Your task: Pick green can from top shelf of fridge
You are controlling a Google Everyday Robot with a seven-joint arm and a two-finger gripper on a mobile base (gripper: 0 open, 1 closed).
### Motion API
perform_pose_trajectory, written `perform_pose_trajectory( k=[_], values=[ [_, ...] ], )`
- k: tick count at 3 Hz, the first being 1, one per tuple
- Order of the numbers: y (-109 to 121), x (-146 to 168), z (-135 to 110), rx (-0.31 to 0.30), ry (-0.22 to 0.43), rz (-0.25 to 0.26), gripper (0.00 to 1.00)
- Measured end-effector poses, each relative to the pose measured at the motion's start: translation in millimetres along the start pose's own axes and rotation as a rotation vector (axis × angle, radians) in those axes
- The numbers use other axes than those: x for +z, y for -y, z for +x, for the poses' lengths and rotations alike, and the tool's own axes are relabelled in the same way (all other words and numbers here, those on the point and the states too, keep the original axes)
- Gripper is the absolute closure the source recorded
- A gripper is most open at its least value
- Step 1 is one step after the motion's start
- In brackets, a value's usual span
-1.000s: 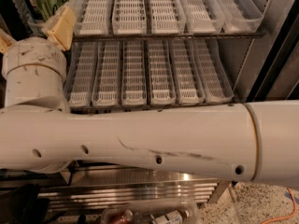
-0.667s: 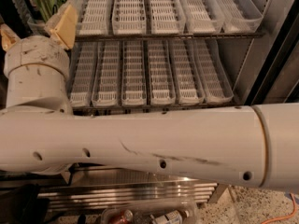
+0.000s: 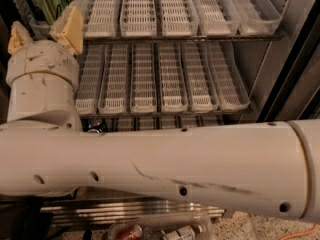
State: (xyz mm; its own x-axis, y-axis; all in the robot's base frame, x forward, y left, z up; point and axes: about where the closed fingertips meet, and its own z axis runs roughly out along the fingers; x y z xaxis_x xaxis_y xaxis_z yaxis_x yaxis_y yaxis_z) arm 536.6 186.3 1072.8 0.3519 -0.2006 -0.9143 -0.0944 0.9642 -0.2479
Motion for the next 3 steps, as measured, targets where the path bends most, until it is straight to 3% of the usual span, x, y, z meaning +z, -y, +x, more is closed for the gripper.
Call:
perform_pose_trajectory(
  k=[2,3],
  values=[
    [-2,8,0,0.001,0.007,0.001,0.34],
    [-25,58,8,0.010,-0.029,-0.013,0.35]
  ],
)
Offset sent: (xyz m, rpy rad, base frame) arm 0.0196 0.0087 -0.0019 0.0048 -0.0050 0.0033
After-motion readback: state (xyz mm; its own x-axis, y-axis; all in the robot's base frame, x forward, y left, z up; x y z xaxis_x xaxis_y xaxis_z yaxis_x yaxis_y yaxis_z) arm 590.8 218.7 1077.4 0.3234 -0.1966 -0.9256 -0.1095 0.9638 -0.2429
